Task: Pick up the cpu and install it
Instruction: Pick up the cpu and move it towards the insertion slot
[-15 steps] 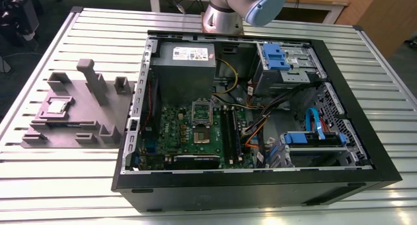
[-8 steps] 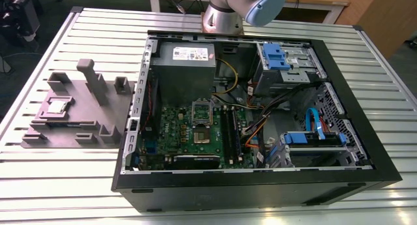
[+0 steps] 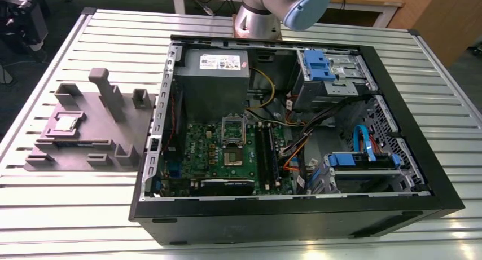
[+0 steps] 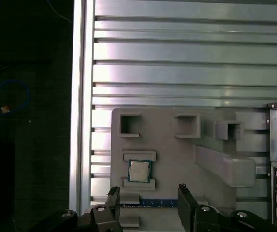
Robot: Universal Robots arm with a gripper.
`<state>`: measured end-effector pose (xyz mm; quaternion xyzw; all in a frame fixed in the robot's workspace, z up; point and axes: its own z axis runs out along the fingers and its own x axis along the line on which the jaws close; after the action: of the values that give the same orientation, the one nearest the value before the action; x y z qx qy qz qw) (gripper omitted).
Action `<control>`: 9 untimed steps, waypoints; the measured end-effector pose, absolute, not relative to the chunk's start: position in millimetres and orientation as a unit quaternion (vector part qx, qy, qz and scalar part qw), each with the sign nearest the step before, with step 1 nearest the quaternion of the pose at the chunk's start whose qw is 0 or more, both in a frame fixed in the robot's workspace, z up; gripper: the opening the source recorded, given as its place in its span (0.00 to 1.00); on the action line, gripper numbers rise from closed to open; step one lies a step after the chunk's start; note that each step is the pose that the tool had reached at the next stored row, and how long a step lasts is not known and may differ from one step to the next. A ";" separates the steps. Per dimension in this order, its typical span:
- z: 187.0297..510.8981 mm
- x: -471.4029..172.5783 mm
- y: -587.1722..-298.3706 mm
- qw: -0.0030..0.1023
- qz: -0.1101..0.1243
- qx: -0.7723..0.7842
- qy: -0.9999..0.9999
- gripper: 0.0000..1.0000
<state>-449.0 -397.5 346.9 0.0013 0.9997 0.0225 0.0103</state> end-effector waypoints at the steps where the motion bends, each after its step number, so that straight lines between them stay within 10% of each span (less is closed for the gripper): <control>1: 346.6 -449.1 -397.5 0.010 0.023 0.001 1.000 0.59; 9: 341.7 -448.9 -397.5 0.010 0.022 0.001 1.000 0.59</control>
<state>-448.9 -397.5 341.7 0.0014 0.9997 0.0221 0.0102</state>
